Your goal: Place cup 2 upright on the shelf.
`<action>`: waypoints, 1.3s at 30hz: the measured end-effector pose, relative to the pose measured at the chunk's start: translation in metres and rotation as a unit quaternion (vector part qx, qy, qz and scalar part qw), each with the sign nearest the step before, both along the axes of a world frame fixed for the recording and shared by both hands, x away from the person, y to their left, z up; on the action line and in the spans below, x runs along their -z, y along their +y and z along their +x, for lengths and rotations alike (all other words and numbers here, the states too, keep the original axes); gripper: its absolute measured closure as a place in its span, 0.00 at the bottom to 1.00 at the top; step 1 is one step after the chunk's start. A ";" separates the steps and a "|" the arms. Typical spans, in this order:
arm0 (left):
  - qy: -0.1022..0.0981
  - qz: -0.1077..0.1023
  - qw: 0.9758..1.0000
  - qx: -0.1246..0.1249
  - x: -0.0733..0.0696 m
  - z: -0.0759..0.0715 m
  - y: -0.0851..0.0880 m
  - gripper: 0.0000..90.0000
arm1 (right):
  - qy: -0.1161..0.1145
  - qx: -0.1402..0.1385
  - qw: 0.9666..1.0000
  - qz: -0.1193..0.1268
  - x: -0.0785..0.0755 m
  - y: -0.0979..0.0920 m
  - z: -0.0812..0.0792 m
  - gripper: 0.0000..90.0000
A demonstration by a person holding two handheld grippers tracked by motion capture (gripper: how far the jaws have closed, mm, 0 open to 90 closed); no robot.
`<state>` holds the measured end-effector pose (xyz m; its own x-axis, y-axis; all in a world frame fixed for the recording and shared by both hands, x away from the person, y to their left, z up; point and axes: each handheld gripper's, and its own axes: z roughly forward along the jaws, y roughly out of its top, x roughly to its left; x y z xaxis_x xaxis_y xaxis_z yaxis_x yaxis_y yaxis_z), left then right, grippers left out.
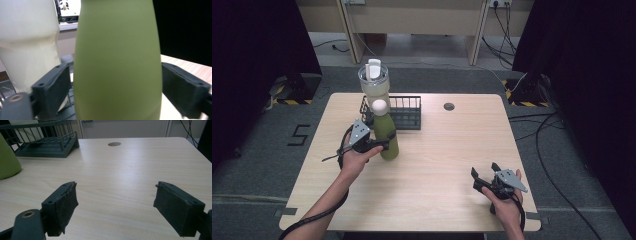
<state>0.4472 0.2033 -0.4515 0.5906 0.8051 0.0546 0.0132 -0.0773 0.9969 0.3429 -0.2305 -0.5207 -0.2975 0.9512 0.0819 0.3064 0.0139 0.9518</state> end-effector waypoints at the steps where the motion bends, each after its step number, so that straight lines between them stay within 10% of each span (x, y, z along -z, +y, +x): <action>1: -0.002 0.003 1.000 -0.003 0.000 0.000 0.000 0.17 | 0.000 0.000 1.000 0.001 0.000 0.000 0.000 0.20; 39: -0.014 -0.004 1.000 0.005 -0.014 0.008 -0.005 0.26 | 0.002 -0.001 1.000 0.004 0.000 -0.001 0.001 0.20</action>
<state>0.4548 0.1982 -0.4376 0.5976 0.7992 0.0639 -0.0151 -0.0684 0.9975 0.3435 -0.2312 -0.5207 -0.2984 0.9502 0.0901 0.3108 0.0075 0.9504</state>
